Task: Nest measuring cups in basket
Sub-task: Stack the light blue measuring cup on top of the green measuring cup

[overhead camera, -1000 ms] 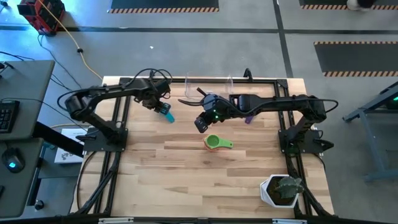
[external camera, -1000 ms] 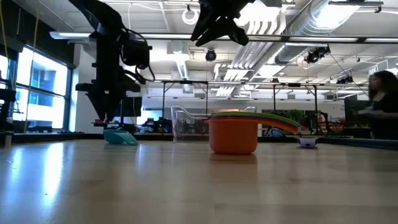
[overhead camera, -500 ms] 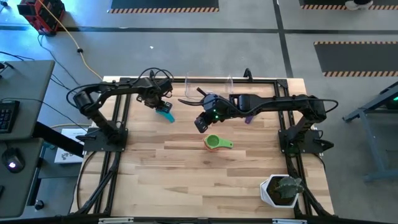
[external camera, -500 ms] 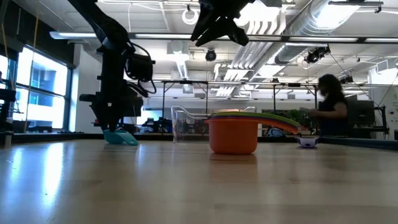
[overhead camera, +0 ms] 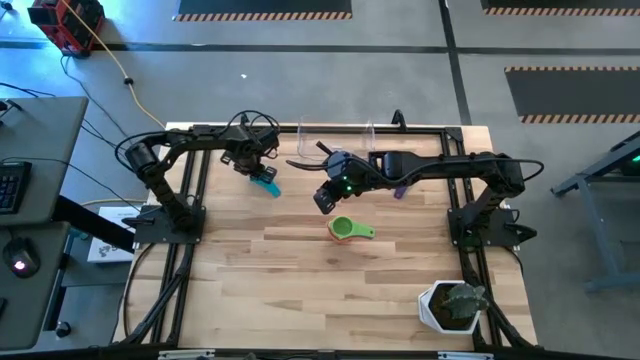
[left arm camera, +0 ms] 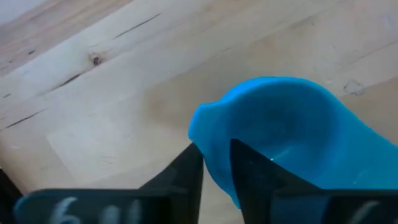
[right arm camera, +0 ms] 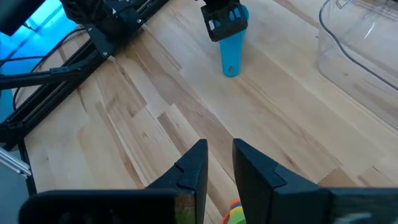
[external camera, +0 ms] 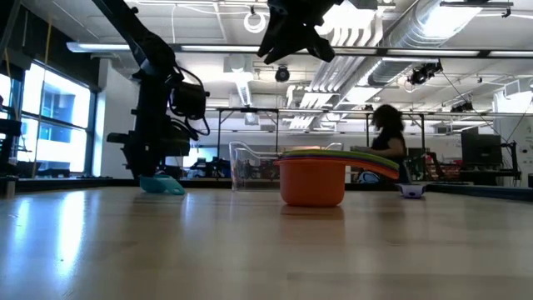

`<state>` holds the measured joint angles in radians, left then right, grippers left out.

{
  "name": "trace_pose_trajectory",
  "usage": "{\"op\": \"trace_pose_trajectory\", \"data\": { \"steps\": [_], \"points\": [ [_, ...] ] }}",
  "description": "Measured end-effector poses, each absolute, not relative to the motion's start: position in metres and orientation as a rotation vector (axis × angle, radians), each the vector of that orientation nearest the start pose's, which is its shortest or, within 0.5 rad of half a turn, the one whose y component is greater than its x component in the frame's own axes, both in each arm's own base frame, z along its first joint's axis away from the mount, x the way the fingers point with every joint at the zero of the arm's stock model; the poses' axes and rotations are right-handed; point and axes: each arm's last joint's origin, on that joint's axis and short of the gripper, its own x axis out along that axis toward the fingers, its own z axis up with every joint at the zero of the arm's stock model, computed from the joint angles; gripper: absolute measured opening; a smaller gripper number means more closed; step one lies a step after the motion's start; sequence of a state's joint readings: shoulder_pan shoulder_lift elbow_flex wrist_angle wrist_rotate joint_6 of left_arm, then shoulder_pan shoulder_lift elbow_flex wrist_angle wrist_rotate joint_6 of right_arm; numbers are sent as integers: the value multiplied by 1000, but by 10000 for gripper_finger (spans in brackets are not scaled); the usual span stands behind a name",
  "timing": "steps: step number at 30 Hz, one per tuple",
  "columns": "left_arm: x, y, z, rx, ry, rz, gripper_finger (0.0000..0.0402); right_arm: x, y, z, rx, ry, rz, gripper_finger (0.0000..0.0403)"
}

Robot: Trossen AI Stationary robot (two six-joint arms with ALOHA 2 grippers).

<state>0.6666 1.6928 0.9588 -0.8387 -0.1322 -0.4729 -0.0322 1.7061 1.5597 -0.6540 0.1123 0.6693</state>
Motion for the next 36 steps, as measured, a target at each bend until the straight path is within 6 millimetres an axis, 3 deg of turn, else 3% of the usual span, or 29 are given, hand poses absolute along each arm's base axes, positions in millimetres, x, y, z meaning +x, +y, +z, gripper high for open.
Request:
{"op": "trace_pose_trajectory", "data": {
  "steps": [6,15,23,36],
  "points": [
    [213,172,150,-774,1396,985,10,374,-15,319,593,724,-396,67],
    [226,148,164,-812,1352,848,5,374,-15,319,578,728,-391,67],
    [249,96,179,-853,1307,756,7,373,-15,319,578,730,-391,67],
    [281,-7,182,-929,1209,630,7,373,-14,318,524,769,-317,67]
  ]
}}
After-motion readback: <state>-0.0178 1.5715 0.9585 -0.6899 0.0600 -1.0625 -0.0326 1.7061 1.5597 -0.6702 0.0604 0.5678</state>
